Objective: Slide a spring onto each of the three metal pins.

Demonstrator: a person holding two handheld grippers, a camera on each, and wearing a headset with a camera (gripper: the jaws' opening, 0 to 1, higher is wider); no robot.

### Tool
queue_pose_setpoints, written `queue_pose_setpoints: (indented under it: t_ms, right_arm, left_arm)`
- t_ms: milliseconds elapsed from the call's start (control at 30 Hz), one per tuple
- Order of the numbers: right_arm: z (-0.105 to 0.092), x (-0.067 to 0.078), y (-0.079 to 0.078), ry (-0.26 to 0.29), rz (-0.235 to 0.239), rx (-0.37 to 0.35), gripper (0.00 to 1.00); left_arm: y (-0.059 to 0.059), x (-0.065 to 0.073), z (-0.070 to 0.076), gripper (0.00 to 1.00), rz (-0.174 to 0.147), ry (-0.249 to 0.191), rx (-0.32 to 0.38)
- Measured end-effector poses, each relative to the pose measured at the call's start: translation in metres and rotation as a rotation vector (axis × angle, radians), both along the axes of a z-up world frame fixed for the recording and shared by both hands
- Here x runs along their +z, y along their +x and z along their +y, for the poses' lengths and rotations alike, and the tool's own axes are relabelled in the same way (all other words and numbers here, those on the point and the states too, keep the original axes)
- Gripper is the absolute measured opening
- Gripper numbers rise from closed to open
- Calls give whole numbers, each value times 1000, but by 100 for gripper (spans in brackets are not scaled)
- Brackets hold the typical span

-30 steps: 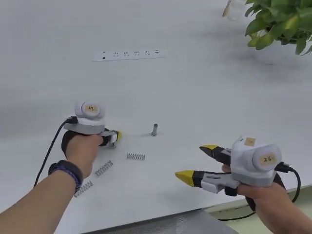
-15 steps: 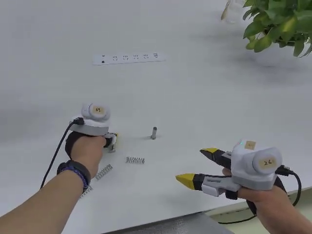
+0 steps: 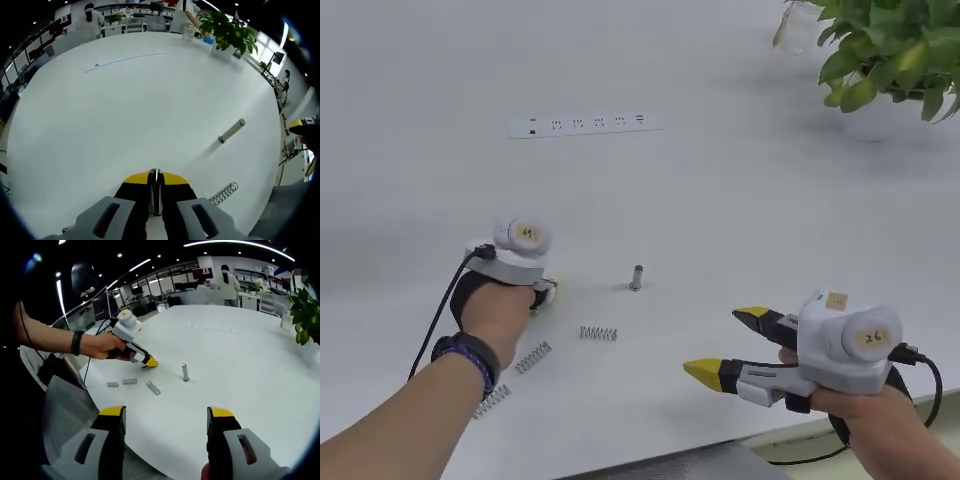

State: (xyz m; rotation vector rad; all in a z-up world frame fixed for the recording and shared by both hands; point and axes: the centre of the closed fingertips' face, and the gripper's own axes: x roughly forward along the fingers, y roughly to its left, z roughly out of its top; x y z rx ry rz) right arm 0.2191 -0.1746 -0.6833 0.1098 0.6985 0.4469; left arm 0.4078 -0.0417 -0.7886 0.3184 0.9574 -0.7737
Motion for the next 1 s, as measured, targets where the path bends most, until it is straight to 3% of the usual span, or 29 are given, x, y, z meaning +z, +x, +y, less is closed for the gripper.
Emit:
queue_pose_setpoints:
  t_ms: [100,500,1000]
  right_arm:
    - [1,0,0,0,1,4,64]
    - [0,-1,-1,-5,4,2,63]
    - [3,1,1,-4,-6,17,65]
  left_arm:
    - [0,0,-2,0,-21,13,-22]
    - [-1,2,-2,0,-24,25,-48]
    - [-1,28,1,0,-58,-31,-32]
